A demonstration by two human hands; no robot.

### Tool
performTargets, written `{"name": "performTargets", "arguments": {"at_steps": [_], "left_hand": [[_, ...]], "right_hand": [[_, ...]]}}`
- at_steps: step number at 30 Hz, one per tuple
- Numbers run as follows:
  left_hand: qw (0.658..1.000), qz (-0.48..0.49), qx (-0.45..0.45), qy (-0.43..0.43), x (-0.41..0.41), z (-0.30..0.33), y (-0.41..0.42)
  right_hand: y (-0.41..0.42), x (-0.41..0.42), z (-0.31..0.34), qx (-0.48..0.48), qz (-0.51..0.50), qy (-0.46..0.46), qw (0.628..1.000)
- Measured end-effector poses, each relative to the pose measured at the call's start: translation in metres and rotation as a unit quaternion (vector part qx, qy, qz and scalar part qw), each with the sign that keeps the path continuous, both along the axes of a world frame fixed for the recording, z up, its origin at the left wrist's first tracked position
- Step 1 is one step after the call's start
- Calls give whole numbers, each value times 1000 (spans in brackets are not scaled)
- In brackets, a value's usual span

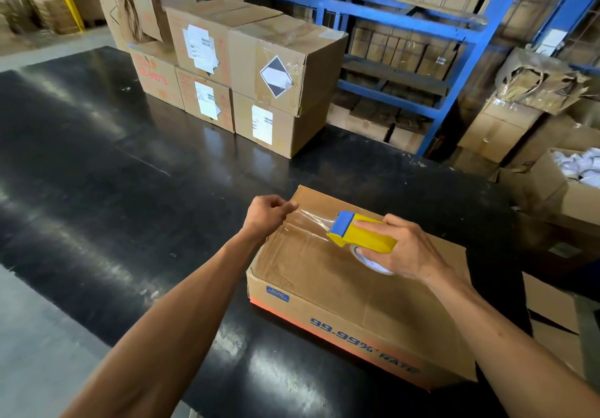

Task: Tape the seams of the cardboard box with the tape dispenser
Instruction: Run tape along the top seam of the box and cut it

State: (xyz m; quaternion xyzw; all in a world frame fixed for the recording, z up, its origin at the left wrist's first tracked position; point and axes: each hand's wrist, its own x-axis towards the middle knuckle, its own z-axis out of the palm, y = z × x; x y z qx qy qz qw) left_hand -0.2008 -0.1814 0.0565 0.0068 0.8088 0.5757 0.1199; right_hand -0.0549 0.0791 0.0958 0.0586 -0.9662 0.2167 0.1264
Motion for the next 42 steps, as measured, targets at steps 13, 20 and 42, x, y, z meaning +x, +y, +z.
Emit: {"name": "performTargets", "arguments": {"at_steps": [13, 20, 42], "left_hand": [[992, 96, -74, 27, -14, -46, -5], [992, 113, -62, 7, -18, -64, -7], [961, 23, -222, 162, -7, -73, -9]], "right_hand": [[-27, -56, -14, 107, 10, -102, 989], [-33, -70, -23, 127, 10, -139, 982], [-37, -74, -24, 147, 12, -152, 977]]}}
